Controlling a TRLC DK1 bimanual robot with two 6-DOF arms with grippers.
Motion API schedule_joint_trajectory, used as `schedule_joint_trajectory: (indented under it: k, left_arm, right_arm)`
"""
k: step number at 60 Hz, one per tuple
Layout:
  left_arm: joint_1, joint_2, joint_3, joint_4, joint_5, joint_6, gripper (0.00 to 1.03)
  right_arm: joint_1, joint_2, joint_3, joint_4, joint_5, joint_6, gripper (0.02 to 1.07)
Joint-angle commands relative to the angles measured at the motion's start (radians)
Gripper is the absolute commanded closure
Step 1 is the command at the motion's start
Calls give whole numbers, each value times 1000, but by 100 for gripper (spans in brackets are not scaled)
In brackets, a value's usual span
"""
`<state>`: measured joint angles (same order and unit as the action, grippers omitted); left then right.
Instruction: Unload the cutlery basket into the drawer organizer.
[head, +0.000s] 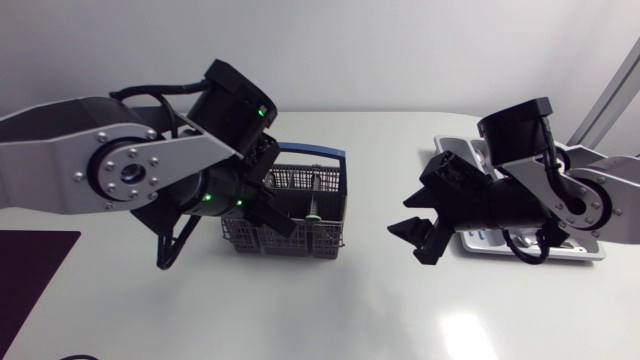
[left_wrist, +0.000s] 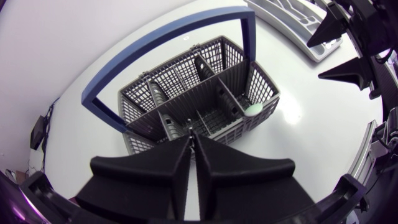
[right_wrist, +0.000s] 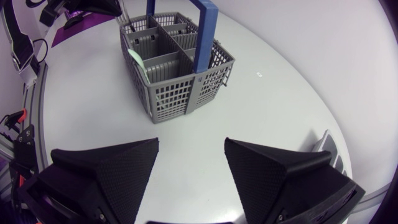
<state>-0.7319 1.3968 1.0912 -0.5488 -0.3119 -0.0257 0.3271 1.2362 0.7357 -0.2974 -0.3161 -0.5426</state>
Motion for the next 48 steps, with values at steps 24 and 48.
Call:
schedule_joint_trajectory:
  k: [24, 48]
  left_arm:
    - [111, -239, 72, -53, 258, 4, 100]
    - [361, -386, 121, -94, 740, -10, 100]
  right_arm:
    - [58, -29, 4, -48, 15, 50, 30]
    - [90, -141, 47, -105, -41, 61, 30]
